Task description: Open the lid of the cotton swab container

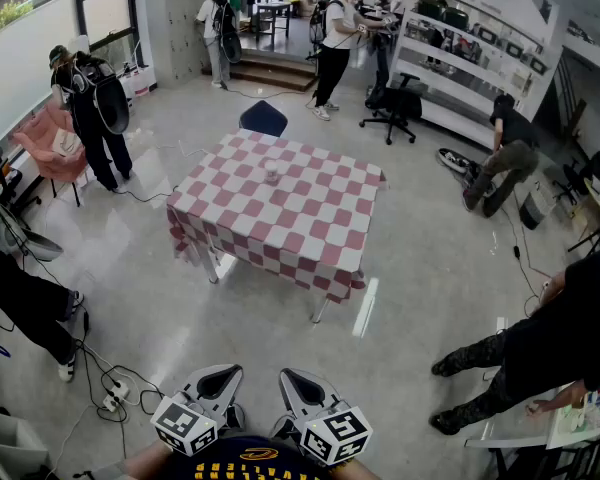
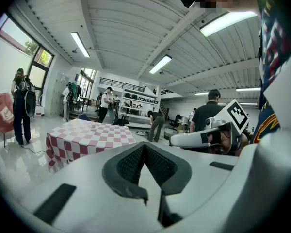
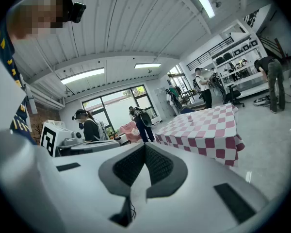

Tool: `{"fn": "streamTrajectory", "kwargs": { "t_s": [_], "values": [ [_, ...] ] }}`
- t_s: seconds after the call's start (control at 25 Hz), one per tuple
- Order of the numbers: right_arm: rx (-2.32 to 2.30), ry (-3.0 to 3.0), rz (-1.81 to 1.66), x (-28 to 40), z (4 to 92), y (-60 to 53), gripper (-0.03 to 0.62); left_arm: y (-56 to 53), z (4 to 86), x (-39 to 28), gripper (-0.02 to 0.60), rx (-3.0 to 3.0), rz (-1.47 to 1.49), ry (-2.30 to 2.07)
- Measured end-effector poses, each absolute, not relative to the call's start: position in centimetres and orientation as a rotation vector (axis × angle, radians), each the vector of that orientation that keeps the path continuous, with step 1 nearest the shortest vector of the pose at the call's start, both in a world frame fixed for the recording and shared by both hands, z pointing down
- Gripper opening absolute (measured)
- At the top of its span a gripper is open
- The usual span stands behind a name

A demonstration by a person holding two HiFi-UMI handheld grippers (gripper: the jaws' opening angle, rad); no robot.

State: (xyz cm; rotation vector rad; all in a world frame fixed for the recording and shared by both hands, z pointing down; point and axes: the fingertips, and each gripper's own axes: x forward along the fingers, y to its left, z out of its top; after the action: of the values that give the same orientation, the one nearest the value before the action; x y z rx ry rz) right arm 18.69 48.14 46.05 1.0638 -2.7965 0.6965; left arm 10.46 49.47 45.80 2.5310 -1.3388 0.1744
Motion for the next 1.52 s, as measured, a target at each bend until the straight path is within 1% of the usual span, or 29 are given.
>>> {"fn": "streamTrajectory", "kwargs": {
  "t_s": [0.32,0.88,1.28,1.52],
  "values": [
    [1.108,-2.772,0.741,17.3,46.9,47.5,0.011,48.7,46.2,8.8,0.003,2.543,0.198,-1.301],
    [1.392,-2.629,0.830,11.8,48.6,46.0,0.011,47.2,47.6,1.0,0.003,2.562,0.147,-1.188],
    [1.363,-2.572,0.842,8.6,49.8,45.7,0.011,46.4,48.6,-1.5,0.003,2.524,0.100,-1.160],
    [1.331,-2.579,0.863,7.6,50.6,43.1,0.011,44.0,49.3,-2.5,0.003,2.508,0.116,-1.196]
  ]
}}
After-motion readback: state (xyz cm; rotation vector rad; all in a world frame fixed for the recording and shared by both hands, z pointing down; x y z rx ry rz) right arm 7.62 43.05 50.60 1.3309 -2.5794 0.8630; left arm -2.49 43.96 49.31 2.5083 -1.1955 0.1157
